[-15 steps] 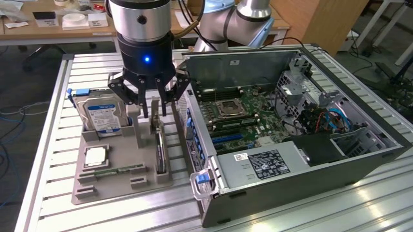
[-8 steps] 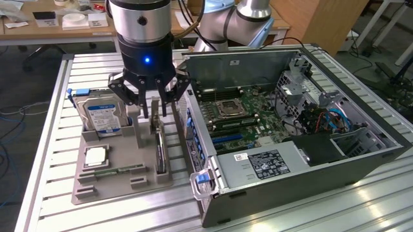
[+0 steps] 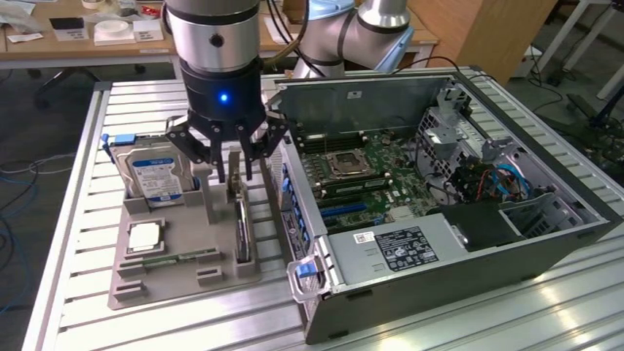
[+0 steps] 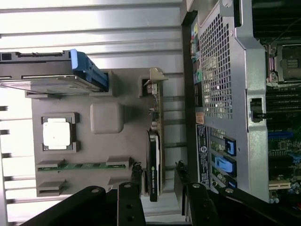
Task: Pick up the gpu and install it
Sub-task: 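Pick up the gpu and move the gpu toward the slot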
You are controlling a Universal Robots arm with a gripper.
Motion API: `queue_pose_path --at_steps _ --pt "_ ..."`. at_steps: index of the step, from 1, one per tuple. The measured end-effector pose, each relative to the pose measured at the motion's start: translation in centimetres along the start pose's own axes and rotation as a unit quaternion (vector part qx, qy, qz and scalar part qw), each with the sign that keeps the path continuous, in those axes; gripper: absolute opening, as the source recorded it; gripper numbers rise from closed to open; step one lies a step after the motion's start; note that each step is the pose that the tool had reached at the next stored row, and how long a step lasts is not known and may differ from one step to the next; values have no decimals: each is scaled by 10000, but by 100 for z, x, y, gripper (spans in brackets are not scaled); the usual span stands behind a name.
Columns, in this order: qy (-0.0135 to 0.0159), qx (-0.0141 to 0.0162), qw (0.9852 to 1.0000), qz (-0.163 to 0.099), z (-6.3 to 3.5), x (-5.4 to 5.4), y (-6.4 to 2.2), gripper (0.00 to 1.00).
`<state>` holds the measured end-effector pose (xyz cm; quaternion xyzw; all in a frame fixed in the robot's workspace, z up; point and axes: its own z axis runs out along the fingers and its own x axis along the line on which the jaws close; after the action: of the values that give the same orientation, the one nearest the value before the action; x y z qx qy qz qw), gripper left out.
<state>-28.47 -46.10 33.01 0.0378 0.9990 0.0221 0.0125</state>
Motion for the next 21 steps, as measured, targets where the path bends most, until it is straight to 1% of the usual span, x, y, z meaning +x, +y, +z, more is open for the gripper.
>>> queue_pose_path --at_steps 3,9,14,21 --pt "-1 -1 10000 0 52 1 -2 42" --pt "0 0 10000 0 56 1 -3 42" --pt "-1 -1 10000 0 106 3 -5 42" --pt "0 0 10000 0 108 3 -5 42"
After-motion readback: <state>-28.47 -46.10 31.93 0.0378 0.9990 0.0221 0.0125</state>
